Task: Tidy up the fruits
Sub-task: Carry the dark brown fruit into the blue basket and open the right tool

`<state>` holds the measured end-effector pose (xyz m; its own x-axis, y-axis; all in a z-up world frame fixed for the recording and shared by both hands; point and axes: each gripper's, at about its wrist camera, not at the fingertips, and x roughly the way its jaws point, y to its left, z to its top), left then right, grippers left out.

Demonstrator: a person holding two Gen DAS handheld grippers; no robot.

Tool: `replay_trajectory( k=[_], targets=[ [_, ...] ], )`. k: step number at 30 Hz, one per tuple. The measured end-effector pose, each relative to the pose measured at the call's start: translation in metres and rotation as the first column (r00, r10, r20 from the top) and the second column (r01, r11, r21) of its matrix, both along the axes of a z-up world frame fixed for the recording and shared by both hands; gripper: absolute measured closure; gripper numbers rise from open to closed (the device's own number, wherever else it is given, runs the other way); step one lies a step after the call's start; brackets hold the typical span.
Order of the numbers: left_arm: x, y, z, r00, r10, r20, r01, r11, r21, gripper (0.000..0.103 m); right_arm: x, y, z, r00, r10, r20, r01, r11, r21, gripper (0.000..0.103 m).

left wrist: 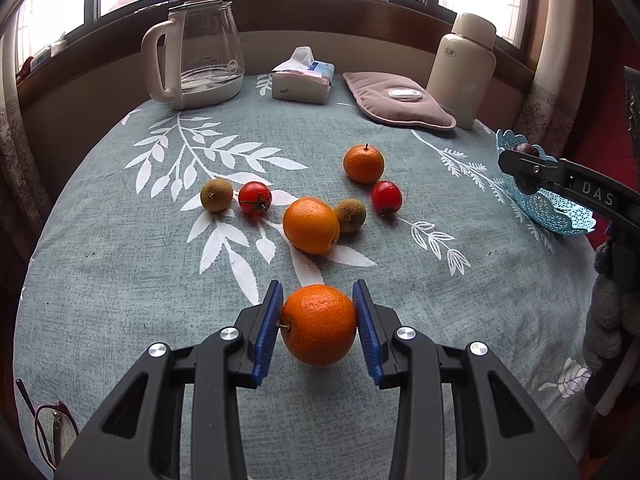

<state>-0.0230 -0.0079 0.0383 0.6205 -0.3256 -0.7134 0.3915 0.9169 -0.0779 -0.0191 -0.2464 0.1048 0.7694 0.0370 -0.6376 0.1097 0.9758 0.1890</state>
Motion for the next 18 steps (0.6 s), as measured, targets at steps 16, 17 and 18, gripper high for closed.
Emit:
replay_trajectory(
  k=[16, 17, 18],
  targets=[
    [-0.003, -0.063, 0.021, 0.990, -0.131, 0.049, 0.131, 0.991, 0.013, 0.066, -0.042, -0.114, 0.004, 0.947, -0.322, 0.015, 0.321, 0.947, 0.022, 0.057],
    [-0.003, -0.066, 0.022, 0.990, -0.135, 0.051, 0.134, 0.991, 0.015, 0.066, -0.042, -0.119, 0.002, 0.944, -0.331, 0.010, 0.330, 0.944, 0.022, 0.057],
    [-0.004, -0.069, 0.023, 0.989, -0.138, 0.052, 0.137, 0.990, 0.016, 0.066, -0.041, -0.123, 0.001, 0.941, -0.338, 0.005, 0.338, 0.941, 0.023, 0.057]
  ],
)
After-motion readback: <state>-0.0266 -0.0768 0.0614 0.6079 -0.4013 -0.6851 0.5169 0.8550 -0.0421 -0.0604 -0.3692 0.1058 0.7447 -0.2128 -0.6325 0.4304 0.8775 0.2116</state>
